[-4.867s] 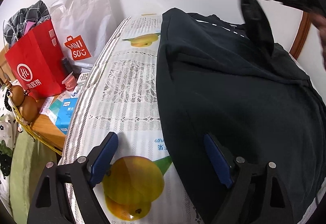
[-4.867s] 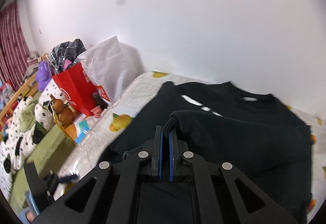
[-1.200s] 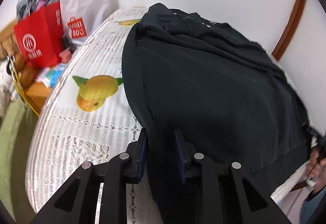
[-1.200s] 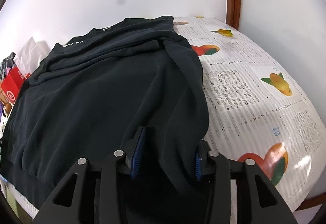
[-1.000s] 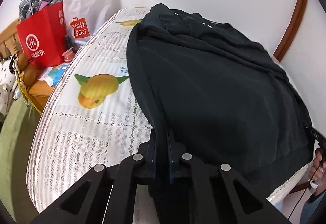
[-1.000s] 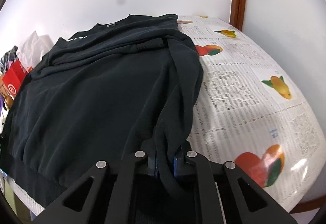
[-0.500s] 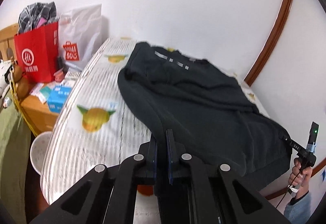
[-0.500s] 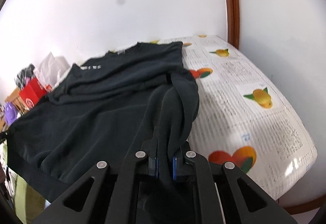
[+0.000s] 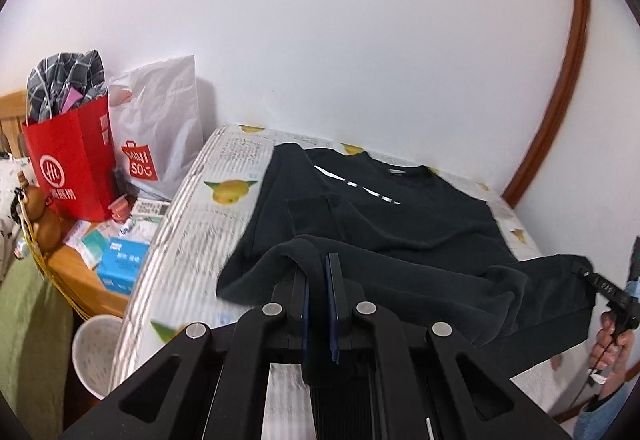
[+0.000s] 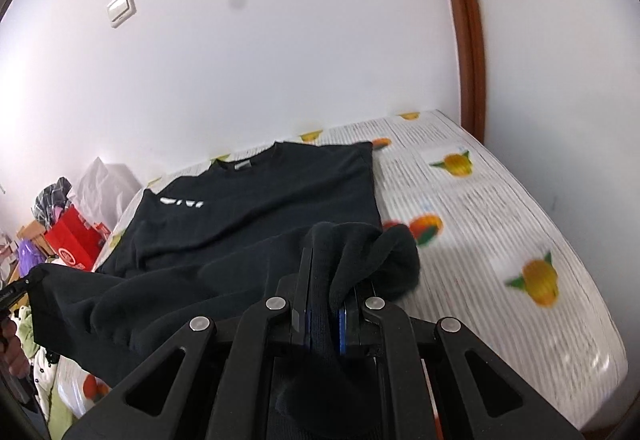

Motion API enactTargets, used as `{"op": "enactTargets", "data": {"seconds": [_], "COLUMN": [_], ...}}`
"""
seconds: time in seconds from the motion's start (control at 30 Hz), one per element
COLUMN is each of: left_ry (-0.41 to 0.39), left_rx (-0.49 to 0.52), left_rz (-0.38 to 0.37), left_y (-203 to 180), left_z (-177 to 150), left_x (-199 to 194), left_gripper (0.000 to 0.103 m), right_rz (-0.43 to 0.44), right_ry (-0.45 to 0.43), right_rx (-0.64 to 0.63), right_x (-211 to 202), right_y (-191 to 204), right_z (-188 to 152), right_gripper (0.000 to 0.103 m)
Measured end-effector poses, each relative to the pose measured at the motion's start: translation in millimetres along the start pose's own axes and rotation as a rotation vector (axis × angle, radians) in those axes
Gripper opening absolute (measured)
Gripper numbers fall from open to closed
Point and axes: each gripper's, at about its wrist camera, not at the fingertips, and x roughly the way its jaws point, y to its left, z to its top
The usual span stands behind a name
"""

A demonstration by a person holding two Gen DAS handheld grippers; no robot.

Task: Fold small clothes

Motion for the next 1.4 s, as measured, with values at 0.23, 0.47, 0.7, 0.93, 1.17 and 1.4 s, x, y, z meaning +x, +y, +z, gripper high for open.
{"op": "enactTargets", "data": {"seconds": [0.23,0.47,0.7,0.93,1.17,1.4], "left_ry": [0.030,0.078,0.112,0.161,0.192,0.216], "left_rx": [0.040,0.057,0.053,0.046,0.036,0.029], "left_rz": [0.049,0.096,0.116,0.128,0.132,0.094], "left_y": [-8.5,-11.0,0.6,12.4,15.9,19.2], "left_z": [27.0,42.3,48.4,39.4,32.8,30.8], "left_x": [44.0,89.3,130.1,168.4,180.7,163.2], "left_gripper": [0.007,0.007,0.008,0.008,0.011,0.038], "right_rz": [-0.023,-0.038,-0.047,-0.096,-0.160,-0.109], "right_ry": [0.025,0.063,0.103,0.146,0.159,0.161], "right_rx": [-0.034,-0.026,0.021,0.016,-0.044,-0.075], "right_x": [45.4,91.6,139.1,181.4,198.7,162.9], "right_y": [12.8,9.0,-2.0,-4.0,0.3,-3.0], "right_z": [29.0,41.0,46.3,41.4,33.5,32.7], "right_gripper": [0.009,0.009,0.009,0.009,0.010,0.029]}}
